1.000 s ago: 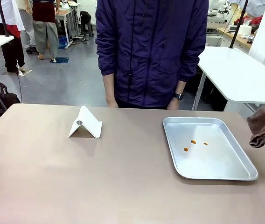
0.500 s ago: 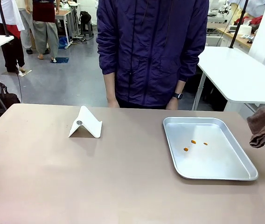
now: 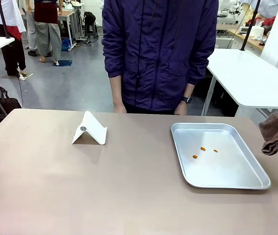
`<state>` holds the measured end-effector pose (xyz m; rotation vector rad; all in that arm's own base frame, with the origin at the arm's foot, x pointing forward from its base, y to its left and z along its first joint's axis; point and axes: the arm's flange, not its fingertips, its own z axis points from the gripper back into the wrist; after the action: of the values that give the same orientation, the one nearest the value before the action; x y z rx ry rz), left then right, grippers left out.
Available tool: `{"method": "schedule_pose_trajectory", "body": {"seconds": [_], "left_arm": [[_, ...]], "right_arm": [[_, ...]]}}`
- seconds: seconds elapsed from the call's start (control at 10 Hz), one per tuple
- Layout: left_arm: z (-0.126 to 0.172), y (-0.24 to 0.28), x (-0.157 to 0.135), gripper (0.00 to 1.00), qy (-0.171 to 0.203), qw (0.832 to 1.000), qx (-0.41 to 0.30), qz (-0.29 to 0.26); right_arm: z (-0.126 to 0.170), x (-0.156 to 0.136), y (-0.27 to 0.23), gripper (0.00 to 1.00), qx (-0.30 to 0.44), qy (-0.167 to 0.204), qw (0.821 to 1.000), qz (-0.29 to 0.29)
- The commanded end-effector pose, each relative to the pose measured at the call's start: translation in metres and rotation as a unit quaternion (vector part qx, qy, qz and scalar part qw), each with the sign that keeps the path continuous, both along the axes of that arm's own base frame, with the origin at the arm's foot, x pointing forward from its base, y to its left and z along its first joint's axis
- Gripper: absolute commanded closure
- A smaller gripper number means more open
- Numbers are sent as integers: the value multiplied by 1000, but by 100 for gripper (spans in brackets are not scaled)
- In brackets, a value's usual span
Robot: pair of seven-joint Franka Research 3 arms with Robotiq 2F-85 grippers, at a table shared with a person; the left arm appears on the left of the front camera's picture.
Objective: Clean the surface of the table.
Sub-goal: Clean the area not pointed to by the person.
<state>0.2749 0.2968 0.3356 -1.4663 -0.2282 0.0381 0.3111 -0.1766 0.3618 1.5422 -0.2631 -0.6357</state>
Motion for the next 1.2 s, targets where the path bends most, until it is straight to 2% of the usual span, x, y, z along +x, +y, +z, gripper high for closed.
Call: {"method": "schedule_pose_trajectory", "body": {"seconds": [0.0, 0.1, 0.3, 0.6, 0.8, 1.1], "left_arm": [[7, 0, -2, 78, 5, 1000, -1, 3], [7, 0, -2, 78, 5, 1000, -1, 3], [7, 0, -2, 78, 5, 1000, -1, 3], [7, 0, -2, 78, 5, 1000, -1, 3], [7, 0, -2, 78, 5, 1000, -1, 3], [7, 0, -2, 78, 5, 1000, -1, 3]], "right_arm": [[16, 28, 19, 92, -77, -13, 995, 55], [17, 44, 27, 92, -118, -7, 989, 86], [7, 81, 49, 92, -201, 17, 976, 86], [-10, 117, 80, 92, -328, 8, 934, 143], [-23, 132, 90, 92, -363, 26, 916, 171], [-51, 149, 113, 92, -377, 42, 907, 182]]}}
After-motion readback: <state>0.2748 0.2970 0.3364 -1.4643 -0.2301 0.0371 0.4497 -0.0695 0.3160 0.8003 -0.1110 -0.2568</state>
